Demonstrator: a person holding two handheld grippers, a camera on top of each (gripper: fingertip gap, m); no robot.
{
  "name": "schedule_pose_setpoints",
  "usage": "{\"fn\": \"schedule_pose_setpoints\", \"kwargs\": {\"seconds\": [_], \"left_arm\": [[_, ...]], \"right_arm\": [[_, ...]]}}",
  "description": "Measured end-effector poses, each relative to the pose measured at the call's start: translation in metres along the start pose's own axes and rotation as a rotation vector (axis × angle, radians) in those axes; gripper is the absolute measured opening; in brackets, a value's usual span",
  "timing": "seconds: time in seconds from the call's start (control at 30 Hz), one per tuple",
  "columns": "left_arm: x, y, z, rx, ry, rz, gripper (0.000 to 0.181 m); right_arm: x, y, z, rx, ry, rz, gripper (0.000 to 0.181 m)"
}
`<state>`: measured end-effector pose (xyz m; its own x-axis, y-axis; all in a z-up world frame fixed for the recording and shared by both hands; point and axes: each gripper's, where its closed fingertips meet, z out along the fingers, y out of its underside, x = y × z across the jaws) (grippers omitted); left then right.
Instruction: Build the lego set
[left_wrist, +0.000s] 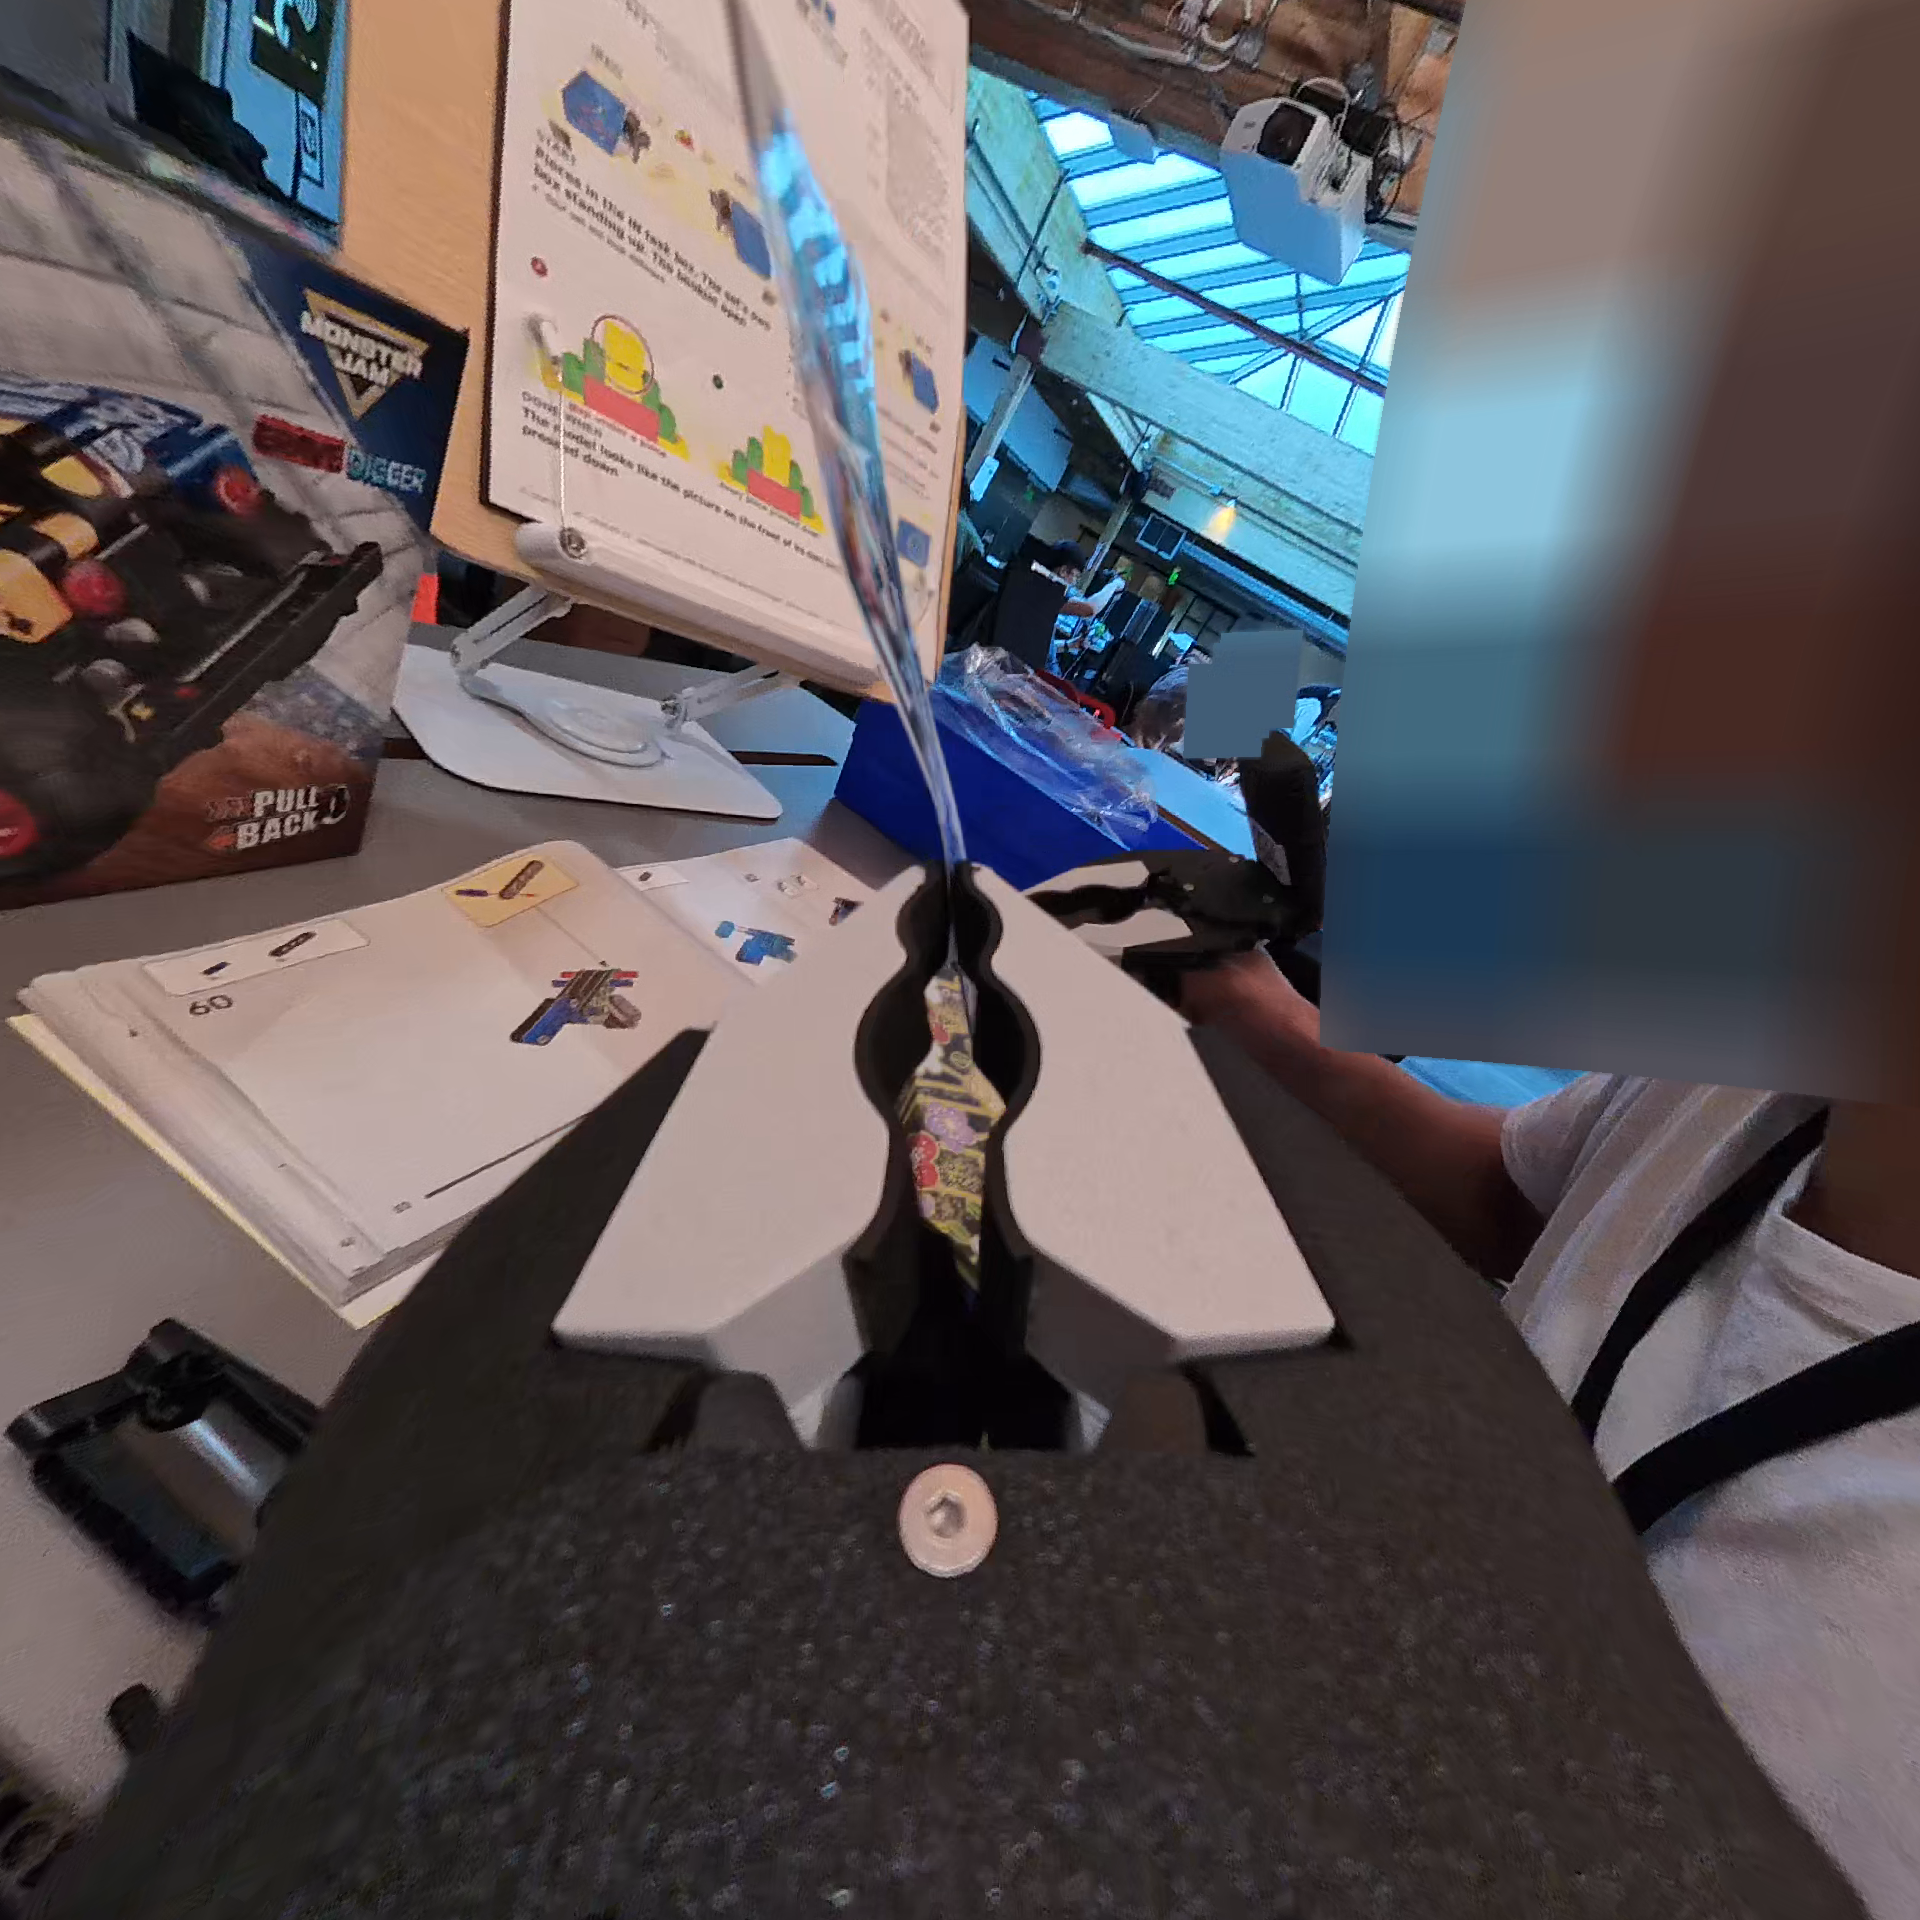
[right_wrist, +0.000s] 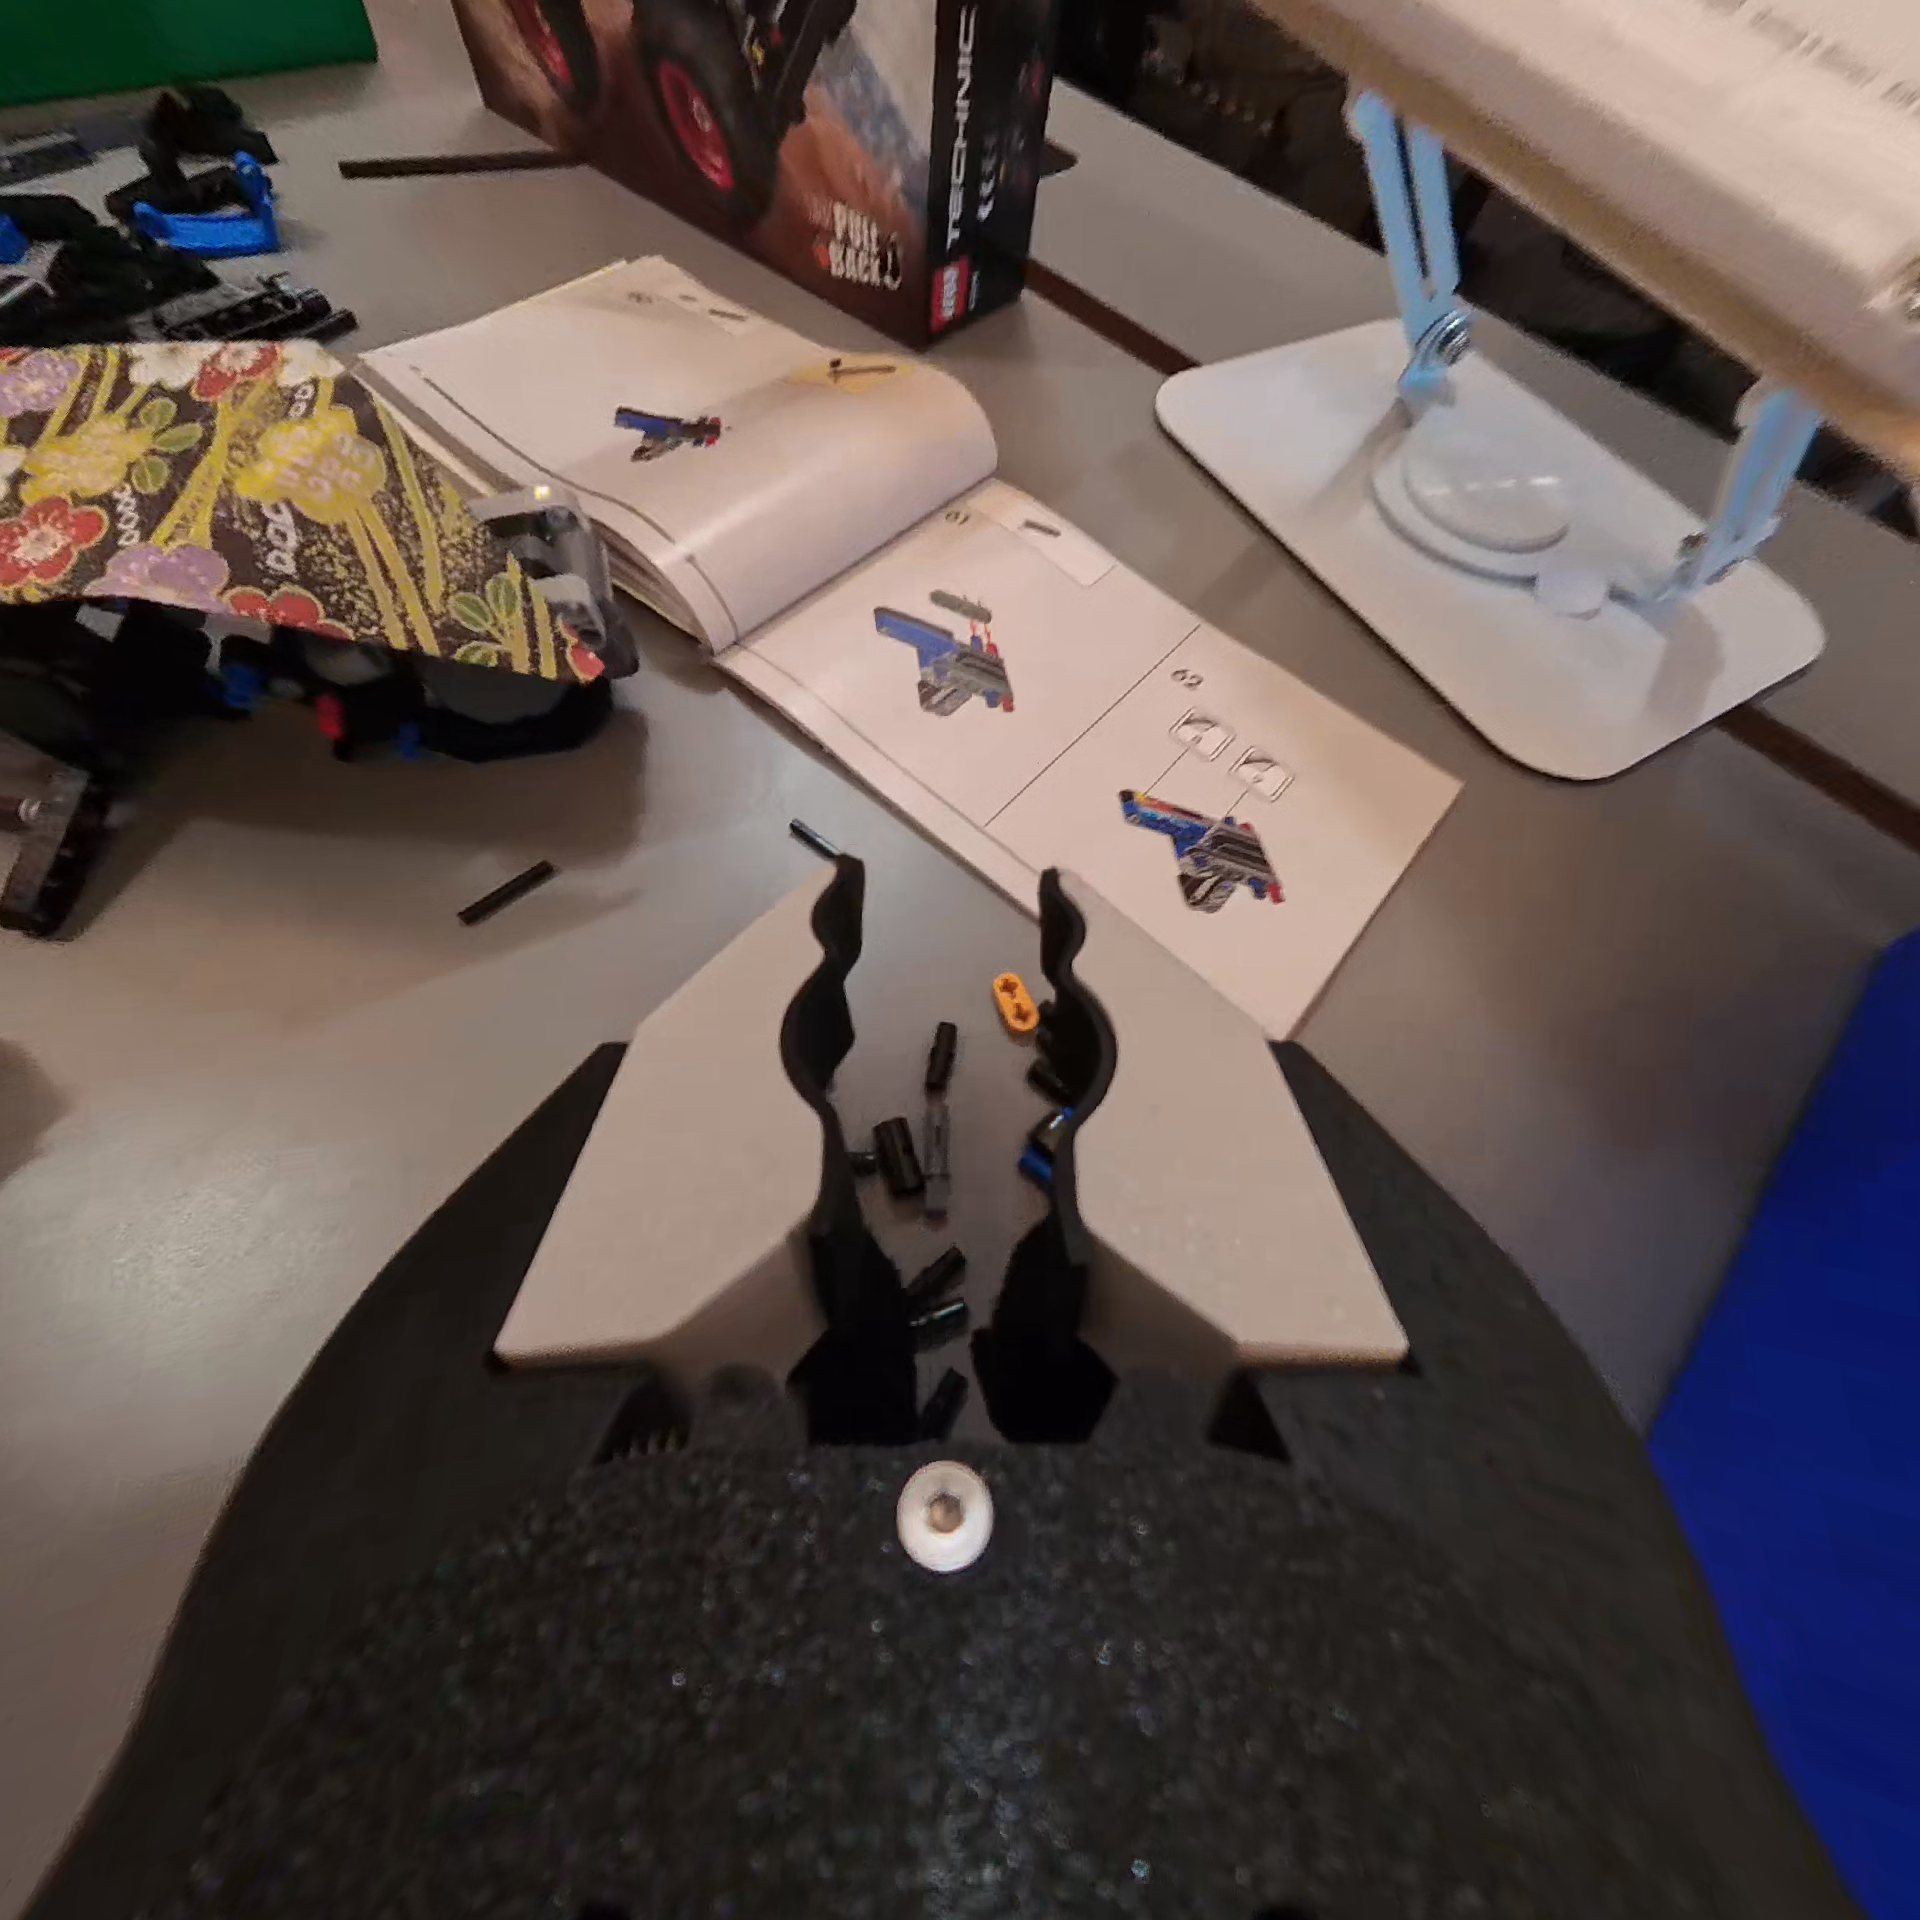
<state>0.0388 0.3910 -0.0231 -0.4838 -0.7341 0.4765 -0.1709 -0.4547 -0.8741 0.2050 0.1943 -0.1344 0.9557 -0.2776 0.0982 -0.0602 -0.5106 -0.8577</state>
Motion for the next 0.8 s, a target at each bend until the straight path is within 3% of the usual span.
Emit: {"fn": "schedule_pose_setpoints", "kwargs": {"seconds": [0.43, 0.8], "left_arm": [[-0.013, 0.018, 0.006, -0.067, -0.047, 0.024, 0.000], [-0.010, 0.020, 0.008, -0.060, -0.055, 0.017, 0.000]], "right_arm": [[0.007, 0.004, -0.001, -0.021, 0.003, 0.001, 0.032], [-0.019, -0.014, -0.006, 0.049, -0.053, -0.065, 0.033]]}}
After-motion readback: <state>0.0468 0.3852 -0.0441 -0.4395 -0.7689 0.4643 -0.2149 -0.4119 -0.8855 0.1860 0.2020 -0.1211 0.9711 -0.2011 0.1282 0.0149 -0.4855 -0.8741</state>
